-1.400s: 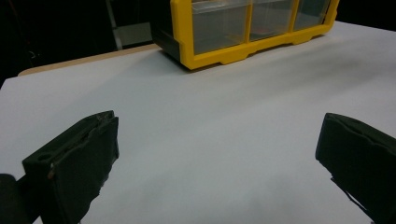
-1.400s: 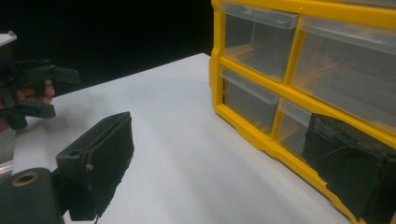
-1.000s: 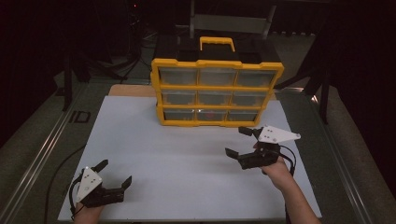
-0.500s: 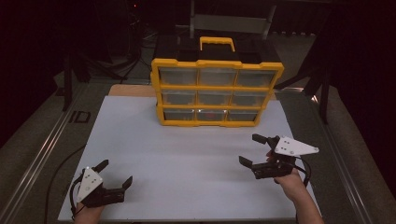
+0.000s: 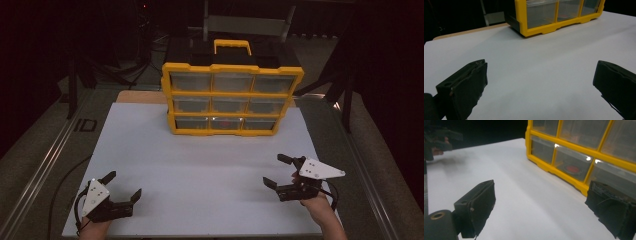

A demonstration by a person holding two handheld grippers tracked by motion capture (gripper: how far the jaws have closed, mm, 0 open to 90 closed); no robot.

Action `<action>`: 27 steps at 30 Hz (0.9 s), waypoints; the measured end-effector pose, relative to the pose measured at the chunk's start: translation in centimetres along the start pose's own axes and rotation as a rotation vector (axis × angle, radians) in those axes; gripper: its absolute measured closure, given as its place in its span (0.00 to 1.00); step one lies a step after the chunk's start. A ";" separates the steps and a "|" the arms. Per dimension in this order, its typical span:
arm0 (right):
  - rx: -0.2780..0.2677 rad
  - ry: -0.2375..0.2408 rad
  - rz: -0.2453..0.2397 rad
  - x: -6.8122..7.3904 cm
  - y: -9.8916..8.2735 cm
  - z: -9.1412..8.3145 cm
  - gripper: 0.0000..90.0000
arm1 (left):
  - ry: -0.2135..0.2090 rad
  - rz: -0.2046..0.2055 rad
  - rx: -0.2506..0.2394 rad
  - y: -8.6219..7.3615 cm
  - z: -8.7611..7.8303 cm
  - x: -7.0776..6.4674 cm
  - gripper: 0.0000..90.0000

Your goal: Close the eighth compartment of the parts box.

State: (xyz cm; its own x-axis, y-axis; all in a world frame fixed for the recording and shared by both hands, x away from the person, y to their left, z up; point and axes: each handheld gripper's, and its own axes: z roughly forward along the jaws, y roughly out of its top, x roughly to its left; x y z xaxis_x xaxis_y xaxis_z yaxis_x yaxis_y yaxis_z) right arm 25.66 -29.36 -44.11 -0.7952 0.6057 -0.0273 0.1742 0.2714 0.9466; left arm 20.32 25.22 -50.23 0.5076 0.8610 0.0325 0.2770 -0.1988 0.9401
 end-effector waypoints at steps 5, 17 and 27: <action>0.001 -0.002 0.023 -0.1 -1.5 -0.2 0.09 | -0.001 0.004 0.001 0.0 0.0 0.0 0.00; 0.029 -0.056 0.031 -0.1 -4.6 0.2 0.09 | -0.004 0.004 0.000 0.0 0.0 0.0 0.00; 0.063 -0.156 0.026 -0.1 -6.1 1.1 0.09 | -0.010 0.009 0.001 0.0 0.0 0.0 0.00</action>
State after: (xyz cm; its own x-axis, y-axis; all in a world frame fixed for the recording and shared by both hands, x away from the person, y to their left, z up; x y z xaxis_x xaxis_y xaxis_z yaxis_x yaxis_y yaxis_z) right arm 25.33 -30.28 -50.20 -0.6910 0.7206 -0.0578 0.2334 0.2980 0.9256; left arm 20.29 25.19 -50.25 0.5180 0.8545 0.0378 0.2733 -0.2072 0.9394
